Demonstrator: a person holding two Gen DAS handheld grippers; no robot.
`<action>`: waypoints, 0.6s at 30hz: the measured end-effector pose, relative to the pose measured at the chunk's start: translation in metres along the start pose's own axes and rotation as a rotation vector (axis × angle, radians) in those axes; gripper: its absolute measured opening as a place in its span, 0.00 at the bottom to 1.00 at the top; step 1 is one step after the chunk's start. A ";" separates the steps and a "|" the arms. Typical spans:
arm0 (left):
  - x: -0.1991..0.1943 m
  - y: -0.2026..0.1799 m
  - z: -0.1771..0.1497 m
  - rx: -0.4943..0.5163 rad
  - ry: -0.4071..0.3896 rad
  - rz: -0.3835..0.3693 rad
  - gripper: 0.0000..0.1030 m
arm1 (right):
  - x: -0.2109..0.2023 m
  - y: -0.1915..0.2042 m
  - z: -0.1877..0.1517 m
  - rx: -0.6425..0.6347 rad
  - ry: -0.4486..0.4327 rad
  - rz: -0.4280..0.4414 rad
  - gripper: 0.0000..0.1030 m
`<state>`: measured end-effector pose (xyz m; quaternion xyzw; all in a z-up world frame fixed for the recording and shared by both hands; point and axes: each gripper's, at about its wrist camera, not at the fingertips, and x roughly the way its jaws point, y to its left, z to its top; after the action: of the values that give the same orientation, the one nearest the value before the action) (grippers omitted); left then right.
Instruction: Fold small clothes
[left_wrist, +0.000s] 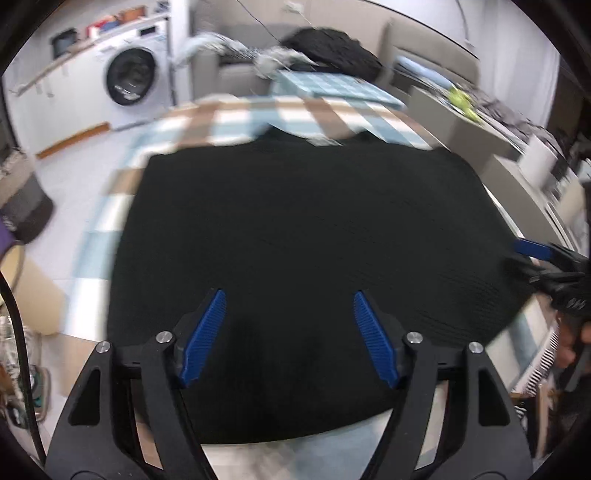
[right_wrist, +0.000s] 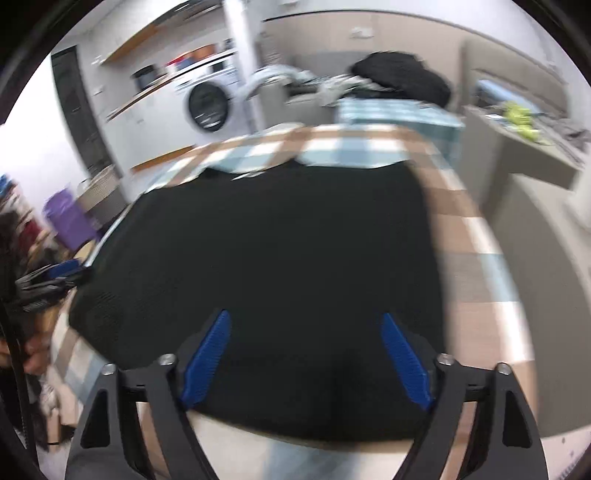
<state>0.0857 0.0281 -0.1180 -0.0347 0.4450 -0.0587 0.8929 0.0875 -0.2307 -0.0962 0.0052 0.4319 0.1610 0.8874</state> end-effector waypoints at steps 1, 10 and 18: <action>0.007 -0.010 -0.002 0.011 0.028 -0.016 0.72 | 0.009 0.008 0.000 -0.021 0.010 0.006 0.84; 0.034 -0.044 -0.021 0.105 0.091 0.039 0.87 | 0.055 0.036 -0.011 -0.114 0.059 -0.055 0.88; 0.032 -0.040 -0.033 0.111 0.088 0.044 0.96 | 0.050 0.030 -0.025 -0.199 0.067 -0.105 0.90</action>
<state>0.0759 -0.0162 -0.1583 0.0272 0.4805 -0.0649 0.8742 0.0885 -0.1914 -0.1458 -0.1112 0.4429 0.1565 0.8758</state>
